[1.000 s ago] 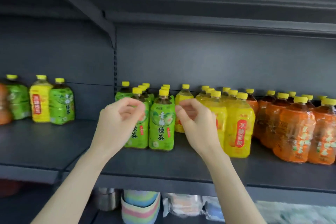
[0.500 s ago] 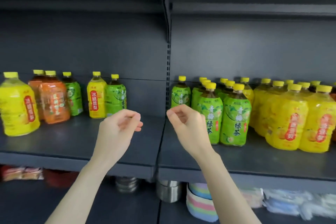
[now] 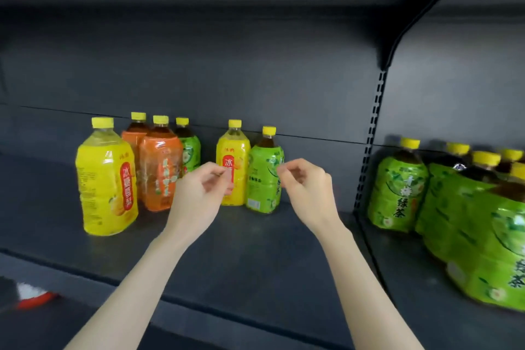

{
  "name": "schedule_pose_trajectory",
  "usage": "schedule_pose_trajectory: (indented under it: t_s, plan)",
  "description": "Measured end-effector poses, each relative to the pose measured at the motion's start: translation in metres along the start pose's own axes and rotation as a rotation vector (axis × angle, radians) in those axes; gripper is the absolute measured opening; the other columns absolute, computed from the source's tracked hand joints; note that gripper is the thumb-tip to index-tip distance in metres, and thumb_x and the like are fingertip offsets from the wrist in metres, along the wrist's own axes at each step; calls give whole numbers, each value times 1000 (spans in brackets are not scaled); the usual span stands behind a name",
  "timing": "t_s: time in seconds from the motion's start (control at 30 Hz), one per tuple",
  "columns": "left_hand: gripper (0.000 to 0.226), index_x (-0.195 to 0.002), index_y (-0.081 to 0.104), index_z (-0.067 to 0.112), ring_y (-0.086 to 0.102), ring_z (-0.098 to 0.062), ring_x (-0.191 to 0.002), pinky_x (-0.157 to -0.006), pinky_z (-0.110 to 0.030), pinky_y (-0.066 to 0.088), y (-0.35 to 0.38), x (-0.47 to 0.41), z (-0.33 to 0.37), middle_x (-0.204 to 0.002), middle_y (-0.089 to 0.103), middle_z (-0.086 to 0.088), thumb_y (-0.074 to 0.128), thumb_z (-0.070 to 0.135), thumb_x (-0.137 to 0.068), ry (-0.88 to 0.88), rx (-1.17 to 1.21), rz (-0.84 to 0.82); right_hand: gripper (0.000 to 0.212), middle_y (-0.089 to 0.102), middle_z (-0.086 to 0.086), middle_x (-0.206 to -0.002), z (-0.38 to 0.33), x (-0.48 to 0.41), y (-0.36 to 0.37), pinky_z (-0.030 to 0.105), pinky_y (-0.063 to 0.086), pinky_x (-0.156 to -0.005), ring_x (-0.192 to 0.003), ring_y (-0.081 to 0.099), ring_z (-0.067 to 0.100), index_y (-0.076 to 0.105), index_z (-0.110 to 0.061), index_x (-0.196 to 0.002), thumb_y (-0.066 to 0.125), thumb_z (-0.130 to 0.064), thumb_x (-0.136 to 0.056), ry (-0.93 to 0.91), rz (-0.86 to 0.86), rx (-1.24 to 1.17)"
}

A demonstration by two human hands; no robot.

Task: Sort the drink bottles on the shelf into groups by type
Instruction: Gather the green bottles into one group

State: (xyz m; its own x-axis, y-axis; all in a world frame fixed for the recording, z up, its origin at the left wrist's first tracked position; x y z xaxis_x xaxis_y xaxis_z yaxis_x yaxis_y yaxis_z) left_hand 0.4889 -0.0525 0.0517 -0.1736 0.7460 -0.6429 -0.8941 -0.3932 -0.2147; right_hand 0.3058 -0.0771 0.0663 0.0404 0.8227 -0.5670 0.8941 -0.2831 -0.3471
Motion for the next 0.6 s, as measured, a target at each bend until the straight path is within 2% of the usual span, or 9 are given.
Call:
schedule_pose_trajectory:
  t_s: [0.1, 0.2, 0.3, 0.4, 0.47, 0.53, 0.6]
  plan:
    - [18, -84, 61, 31, 65, -4, -79, -67, -9, 47, -13, -31, -28, -85, 68, 10, 59, 15, -90, 34, -58, 2, 18, 70, 1, -91, 3, -27, 32, 31, 52, -79, -87, 64, 16, 70, -12, -96, 59, -25, -93, 11, 9, 55]
    - [9, -96, 63, 21, 59, -1, -86, -69, -7, 41, -17, -57, -65, -93, 65, 7, 59, 16, -91, 5, -72, 28, 23, 69, 3, -102, 14, -46, 61, 37, 52, -86, -96, 63, 18, 67, -12, -106, 60, -28, -92, 44, 53, 128]
    - [20, -110, 61, 15, 57, 1, -88, -67, -2, 40, -9, -81, -100, -106, 63, 3, 59, 18, -91, -30, -49, -12, 39, 56, 6, -123, 26, -58, 86, 40, 46, -96, -115, 53, 23, 57, -11, -124, 62, -31, -91, 63, 118, 227]
    - [39, -125, 52, 16, 50, -5, -108, -82, -16, 41, 6, -104, -129, -123, 55, 4, 62, 26, -89, -31, 3, -94, 57, 36, 9, -138, 37, -67, 105, 31, 32, -98, -129, 32, 26, 42, -12, -138, 65, -34, -89, 113, 201, 279]
    - [52, -133, 43, 18, 43, -4, -114, -87, -22, 39, 16, -117, -141, -128, 46, 8, 63, 34, -87, -57, 46, -152, 70, 26, 10, -147, 45, -75, 111, 34, 26, -106, -135, 23, 28, 31, -13, -146, 65, -36, -89, 154, 232, 247]
    - [61, -138, 37, 19, 43, -6, -118, -91, -25, 41, 24, -125, -152, -135, 44, 6, 62, 40, -87, -94, 92, -191, 82, 21, 6, -156, 52, -80, 116, 41, 23, -115, -142, 20, 27, 15, -18, -153, 62, -42, -89, 245, 191, 135]
    - [65, -141, 34, 21, 45, -13, -123, -98, -34, 45, 31, -128, -162, -139, 44, 1, 61, 43, -87, -106, 111, -204, 88, 29, 2, -155, 56, -83, 121, 45, 27, -116, -142, 29, 23, 6, -26, -154, 58, -53, -88, 317, 172, 20]
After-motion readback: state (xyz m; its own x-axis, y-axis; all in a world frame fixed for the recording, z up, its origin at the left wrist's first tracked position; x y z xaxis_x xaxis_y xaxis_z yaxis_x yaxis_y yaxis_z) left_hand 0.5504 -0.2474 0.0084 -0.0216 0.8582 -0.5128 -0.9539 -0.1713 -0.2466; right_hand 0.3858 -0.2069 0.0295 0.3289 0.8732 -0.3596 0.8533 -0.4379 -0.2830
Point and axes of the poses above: each hand's wrist, its own x-axis away from the middle knuckle, its own y-axis out of the palm, z = x × y, the point moved 1 cm from there along -x, towards the middle knuckle
